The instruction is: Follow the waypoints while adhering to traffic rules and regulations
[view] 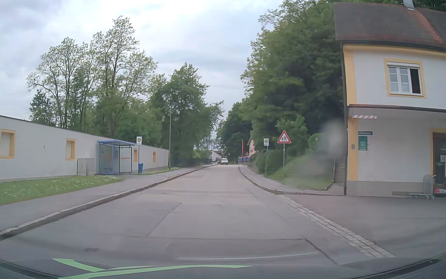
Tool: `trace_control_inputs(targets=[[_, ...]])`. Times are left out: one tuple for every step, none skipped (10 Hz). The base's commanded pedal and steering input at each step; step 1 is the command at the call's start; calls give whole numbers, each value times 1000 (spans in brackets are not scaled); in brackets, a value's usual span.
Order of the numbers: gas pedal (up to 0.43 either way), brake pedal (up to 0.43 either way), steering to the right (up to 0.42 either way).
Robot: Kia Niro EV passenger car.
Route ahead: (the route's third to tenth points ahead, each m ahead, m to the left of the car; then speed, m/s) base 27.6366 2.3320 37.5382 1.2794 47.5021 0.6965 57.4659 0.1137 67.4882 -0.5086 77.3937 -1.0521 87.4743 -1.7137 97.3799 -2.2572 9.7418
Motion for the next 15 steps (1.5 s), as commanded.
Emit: trace_control_inputs(targets=[[0, 0, 4], [0, 0, 7], [0, 0, 8], [0, 0, 8], [0, 0, 8], [0, 0, 5], [0, 0, 2], [0, 0, 0], [0, 0, 0], [0, 0, 0], [0, 0, 0], [0, 0, 0], [0, 0, 0], [0, 0, 0], [0, 0, 0]])
